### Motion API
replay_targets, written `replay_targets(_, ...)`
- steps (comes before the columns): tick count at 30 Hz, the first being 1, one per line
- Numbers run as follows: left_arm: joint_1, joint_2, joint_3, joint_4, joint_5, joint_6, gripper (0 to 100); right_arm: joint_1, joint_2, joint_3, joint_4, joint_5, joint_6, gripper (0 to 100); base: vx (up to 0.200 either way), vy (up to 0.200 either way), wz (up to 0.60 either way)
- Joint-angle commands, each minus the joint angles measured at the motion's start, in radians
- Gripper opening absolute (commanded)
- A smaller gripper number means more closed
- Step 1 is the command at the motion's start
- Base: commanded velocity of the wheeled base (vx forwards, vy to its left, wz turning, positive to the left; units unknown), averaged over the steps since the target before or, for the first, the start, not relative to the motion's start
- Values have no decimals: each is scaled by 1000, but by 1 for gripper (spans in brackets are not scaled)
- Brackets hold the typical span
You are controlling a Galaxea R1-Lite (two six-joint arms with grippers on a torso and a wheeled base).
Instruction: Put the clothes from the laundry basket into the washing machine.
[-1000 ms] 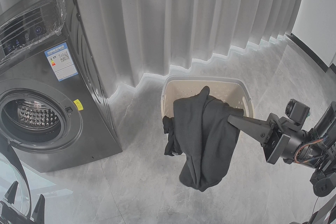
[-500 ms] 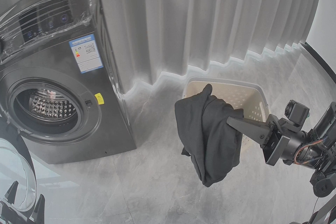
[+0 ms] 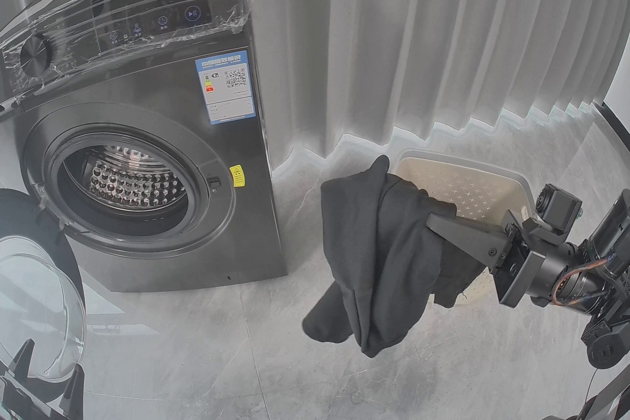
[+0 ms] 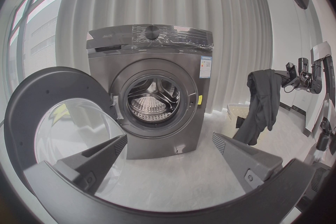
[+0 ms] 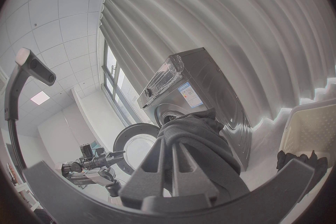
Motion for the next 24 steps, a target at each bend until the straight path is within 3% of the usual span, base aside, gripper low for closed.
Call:
replay_targets(1,1,-18,18,0,1,-2,100,2,0,1,0,2,2,0,0,0,600)
replay_targets(22,1,-18,18,0,1,-3,100,22,3,10,5,-3,11,0,0,0,0)
replay_targets(24,1,-18,18,0,1,-3,100,27,3,11,3,-3,13,0,0,0,600)
